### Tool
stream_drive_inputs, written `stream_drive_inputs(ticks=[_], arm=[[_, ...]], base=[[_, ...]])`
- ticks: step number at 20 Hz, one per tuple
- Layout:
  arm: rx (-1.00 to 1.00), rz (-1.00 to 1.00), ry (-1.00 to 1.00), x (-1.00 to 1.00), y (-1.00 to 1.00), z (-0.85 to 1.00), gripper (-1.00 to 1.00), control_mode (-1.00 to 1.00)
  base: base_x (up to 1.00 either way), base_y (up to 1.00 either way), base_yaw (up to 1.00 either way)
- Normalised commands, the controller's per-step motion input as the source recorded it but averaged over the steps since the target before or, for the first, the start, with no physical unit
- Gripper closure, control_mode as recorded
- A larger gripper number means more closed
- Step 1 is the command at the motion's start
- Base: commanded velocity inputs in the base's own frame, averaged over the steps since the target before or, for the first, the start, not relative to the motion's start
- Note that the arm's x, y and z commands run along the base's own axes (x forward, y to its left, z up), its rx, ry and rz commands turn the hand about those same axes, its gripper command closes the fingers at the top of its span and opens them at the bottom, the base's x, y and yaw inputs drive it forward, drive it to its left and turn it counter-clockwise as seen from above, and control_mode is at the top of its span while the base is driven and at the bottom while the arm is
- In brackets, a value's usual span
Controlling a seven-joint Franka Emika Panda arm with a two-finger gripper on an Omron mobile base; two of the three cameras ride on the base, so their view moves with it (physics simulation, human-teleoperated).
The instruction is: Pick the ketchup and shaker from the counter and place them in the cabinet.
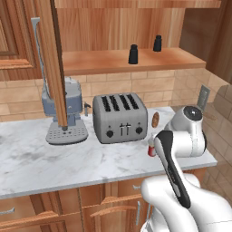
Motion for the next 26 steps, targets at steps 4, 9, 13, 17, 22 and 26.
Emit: stream_drive_inputs(ticks=[4, 9, 13, 17, 22, 26], arm=[[0.0, 0.0, 0.01, 0.0, -0.03, -0.29, -1.0, -1.0], [0.0, 0.0, 0.0, 0.03, -0.04, -0.22, -1.0, -1.0], [0.0, 0.0, 0.0, 0.11, -0.03, -0.2, -1.0, -1.0], [0.0, 0.0, 0.0, 0.13, -0.02, -0.15, -1.0, -1.0], [0.01, 0.01, 0.0, 0.16, -0.01, -0.12, -1.0, -1.0], [0.01, 0.0, 0.0, 0.26, -0.03, -0.13, -1.0, -1.0]], base=[[0.0, 0.0, 0.0], [0.0, 0.0, 0.0], [0.0, 0.0, 0.0], [0.0, 0.0, 0.0], [0.0, 0.0, 0.0], [0.0, 0.0, 0.0]])
